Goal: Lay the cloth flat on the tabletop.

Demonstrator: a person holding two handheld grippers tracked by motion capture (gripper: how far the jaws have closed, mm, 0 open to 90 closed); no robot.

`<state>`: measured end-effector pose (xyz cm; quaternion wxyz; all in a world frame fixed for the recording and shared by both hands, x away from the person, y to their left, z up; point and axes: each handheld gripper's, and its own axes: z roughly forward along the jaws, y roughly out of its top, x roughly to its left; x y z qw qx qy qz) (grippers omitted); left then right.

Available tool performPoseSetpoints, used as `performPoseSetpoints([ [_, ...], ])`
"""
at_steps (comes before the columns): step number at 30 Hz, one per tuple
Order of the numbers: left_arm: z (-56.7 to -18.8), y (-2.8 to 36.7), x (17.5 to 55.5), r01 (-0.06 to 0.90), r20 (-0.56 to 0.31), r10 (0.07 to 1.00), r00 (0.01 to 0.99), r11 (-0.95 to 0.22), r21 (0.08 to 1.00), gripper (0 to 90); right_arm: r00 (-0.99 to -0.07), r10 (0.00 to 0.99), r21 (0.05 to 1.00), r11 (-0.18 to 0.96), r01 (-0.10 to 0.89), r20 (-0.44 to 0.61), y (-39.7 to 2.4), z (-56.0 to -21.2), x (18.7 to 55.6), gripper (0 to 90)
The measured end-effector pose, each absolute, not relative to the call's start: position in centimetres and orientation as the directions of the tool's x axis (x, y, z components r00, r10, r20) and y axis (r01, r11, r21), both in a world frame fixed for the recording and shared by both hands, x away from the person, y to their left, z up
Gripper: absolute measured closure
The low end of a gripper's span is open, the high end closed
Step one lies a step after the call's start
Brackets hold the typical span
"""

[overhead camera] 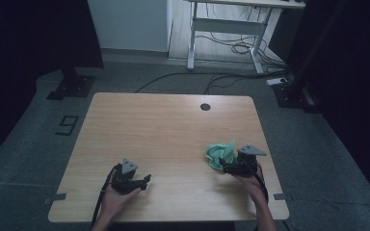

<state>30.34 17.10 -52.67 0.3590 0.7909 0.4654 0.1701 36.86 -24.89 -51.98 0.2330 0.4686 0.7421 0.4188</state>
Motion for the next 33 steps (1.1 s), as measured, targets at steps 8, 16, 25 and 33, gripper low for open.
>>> performPoseSetpoints([
  [8, -53.0, 17.3, 30.3, 0.621, -0.069, 0.858, 0.509, -0.310, 0.720, 30.0, -0.464, 0.886, 0.794, 0.263, 0.548, 0.027, -23.7, -54.4, 38.9, 19.2],
  [16, -53.1, 17.3, 30.1, 0.625, -0.083, 0.857, 0.509, -0.301, 0.720, 30.9, -0.458, 0.886, 0.802, 0.221, 0.555, 0.073, -24.7, -54.3, 38.4, 54.9],
  [25, -53.0, 17.3, 30.1, 0.621, -0.084, 0.856, 0.509, -0.298, 0.725, 31.5, -0.451, 0.884, 0.823, 0.160, 0.544, 0.126, -25.8, -53.9, 38.0, 70.4],
  [33, -52.5, 16.3, 29.7, 0.605, -0.097, 0.839, 0.536, -0.301, 0.737, 31.5, -0.529, 0.836, 0.859, 0.158, 0.486, 0.145, -23.8, -51.7, 36.5, 71.0],
])
